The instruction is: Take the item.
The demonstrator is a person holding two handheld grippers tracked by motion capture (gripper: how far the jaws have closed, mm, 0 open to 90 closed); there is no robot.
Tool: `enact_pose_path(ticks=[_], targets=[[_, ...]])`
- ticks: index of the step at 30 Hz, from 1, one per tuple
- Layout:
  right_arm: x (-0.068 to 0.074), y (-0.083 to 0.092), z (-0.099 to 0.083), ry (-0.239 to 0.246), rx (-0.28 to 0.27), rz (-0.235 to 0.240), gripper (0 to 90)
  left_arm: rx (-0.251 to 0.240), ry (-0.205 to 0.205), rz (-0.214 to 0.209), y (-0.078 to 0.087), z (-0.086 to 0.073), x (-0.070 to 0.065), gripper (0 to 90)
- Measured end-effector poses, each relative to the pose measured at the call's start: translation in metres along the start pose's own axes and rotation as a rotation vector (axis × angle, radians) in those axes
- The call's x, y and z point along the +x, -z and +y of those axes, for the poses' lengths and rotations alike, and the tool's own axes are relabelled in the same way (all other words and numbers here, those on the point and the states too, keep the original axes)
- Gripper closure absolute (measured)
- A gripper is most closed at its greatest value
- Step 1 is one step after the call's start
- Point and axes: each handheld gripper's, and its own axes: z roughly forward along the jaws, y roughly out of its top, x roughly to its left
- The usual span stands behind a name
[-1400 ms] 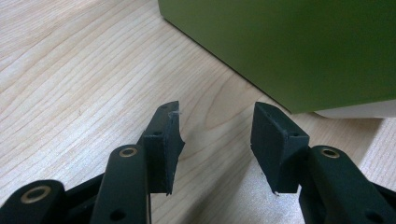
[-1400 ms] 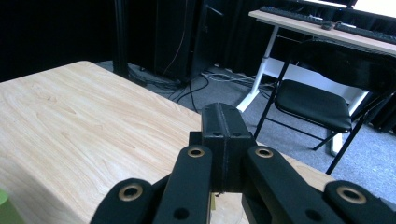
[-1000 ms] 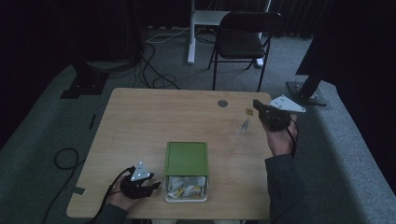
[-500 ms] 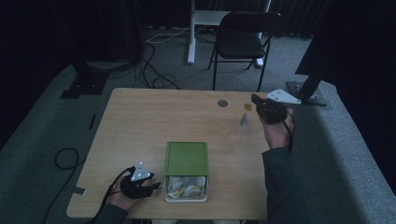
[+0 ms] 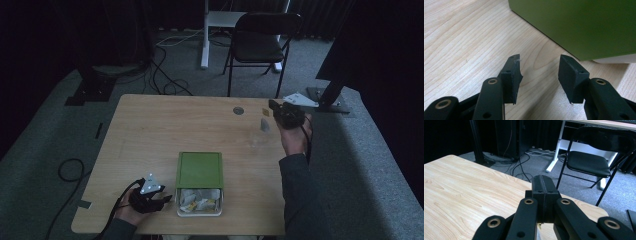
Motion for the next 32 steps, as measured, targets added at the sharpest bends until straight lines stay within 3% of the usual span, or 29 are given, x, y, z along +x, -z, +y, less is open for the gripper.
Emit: enact_pose_path(ticks=[5, 7, 12, 23, 32], targets=[[0.003, -0.002, -0.001, 0.001, 0.001, 0.007, 90.0, 0.001, 0.000, 0.000, 0.000, 0.000, 0.000, 53.6], [0.003, -0.005, -0.002, -0.013, 0.011, 0.002, 74.9, -0.001, 0.001, -0.001, 0.000, 0.000, 0.000, 53.6], [0.004, -0.003, -0.009, -0.008, 0.005, -0.005, 67.3, 0.002, 0.000, -0.001, 0.000, 0.000, 0.000, 53.6], [0.003, 0.012, -0.027, -0.005, 0.023, -0.012, 64.4, 0.003, 0.001, -0.001, -0.001, 0.000, 0.000, 53.6], [0.012, 0.028, -0.056, 0.008, 0.060, 0.003, 61.5, 0.005, -0.001, -0.001, -0.001, 0.000, 0.000, 53.6]])
